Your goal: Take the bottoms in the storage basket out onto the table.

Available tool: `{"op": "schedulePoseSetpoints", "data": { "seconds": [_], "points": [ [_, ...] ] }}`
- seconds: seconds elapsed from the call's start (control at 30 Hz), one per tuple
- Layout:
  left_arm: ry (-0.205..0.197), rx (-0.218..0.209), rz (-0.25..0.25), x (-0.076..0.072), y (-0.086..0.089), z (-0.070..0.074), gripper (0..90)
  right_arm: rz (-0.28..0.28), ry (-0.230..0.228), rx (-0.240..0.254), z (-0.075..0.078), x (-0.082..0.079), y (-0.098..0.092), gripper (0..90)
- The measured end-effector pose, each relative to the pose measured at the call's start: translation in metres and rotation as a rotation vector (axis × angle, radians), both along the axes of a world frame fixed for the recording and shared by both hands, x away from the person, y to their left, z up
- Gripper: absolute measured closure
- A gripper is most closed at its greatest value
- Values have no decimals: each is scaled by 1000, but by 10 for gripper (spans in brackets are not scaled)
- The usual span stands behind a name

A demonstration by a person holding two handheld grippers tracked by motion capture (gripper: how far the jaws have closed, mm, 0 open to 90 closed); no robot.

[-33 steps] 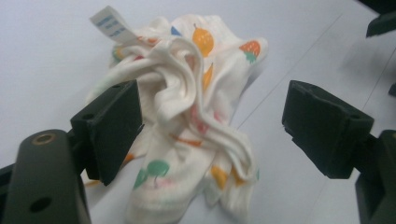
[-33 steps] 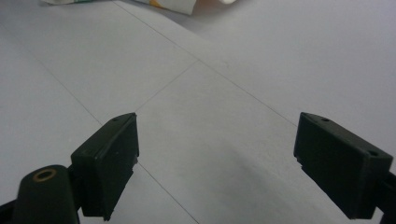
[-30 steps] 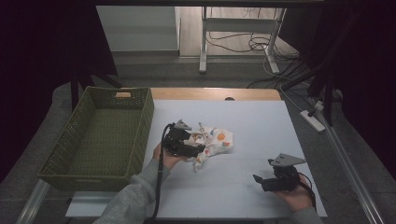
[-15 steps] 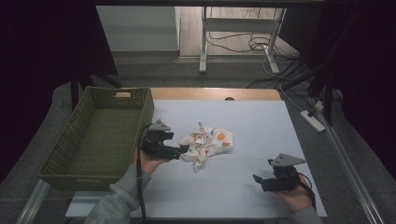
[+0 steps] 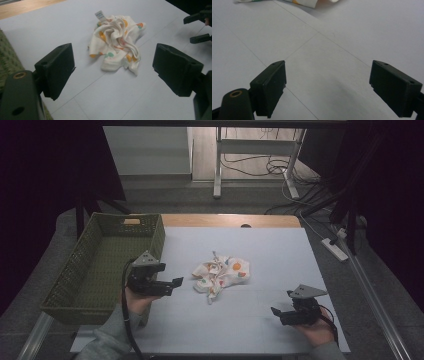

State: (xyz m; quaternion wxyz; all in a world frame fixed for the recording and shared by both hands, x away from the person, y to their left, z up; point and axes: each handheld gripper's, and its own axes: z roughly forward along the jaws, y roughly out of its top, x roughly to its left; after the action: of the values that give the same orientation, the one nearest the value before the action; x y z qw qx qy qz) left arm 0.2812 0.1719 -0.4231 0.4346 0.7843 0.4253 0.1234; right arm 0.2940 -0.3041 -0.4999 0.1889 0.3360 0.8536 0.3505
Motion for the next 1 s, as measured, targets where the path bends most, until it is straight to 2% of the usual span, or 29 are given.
{"op": "schedulePoseSetpoints", "data": {
  "seconds": [0.1, 0.37, 0.47, 0.67, 1.0],
  "points": [
    [-2, 9, 25, -6, 8, -3, 171, -1, 1, 2, 0, 0, 0, 145],
    [-19, -15, 62, -21, 31, -7, 169, 2, -2, 2, 1, 0, 0, 145],
    [-12, -15, 79, -25, 37, -10, 168, 3, -2, 1, 1, 0, 1, 145],
    [-3, -18, 89, -29, 43, -14, 168, 0, -6, 6, 1, 0, 0, 145],
    [-9, -26, 93, -31, 45, -12, 168, 2, -9, 8, 2, -1, 0, 145]
  ]
}}
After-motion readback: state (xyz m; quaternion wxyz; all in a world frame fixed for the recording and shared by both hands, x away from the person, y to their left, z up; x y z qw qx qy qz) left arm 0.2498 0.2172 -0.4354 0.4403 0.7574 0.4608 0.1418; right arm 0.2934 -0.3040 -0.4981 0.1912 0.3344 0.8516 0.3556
